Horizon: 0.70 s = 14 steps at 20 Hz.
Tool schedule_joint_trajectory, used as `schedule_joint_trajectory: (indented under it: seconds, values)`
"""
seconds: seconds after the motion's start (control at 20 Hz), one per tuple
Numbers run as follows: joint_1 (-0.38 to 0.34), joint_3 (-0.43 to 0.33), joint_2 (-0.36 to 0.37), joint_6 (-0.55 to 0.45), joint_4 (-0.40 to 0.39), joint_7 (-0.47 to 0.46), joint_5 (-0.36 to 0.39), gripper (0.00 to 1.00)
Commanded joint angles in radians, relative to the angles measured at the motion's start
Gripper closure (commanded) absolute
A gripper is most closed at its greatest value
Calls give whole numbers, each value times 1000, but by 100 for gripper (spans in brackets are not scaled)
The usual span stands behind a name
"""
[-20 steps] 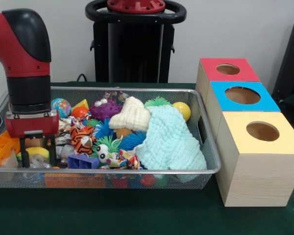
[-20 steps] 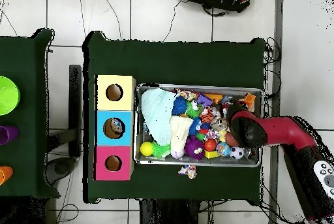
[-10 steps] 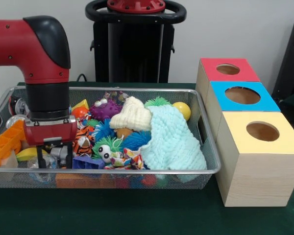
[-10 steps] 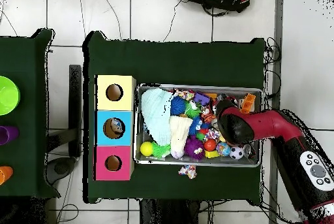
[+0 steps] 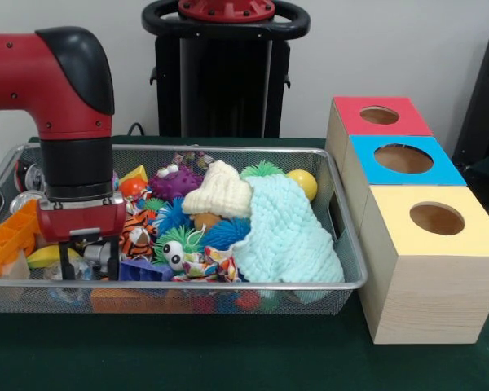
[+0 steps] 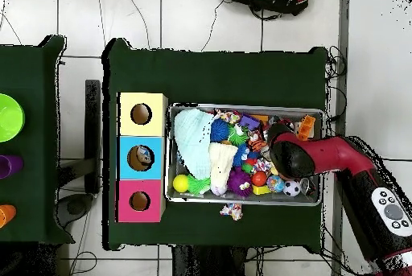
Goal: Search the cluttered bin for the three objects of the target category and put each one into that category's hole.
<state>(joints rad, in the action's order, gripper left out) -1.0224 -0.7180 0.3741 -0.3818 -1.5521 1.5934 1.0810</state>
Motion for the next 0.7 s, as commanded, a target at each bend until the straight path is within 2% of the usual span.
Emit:
schedule_joint_trajectory:
  seconds: [0.05,0.4,0.7]
  values:
    - [-33,24,-121,-55,68,-272,42,0]
    - [-65,-5,-75,-118,58,-356,-7,0]
    - [-79,-21,-112,-111,93,-396,5,0]
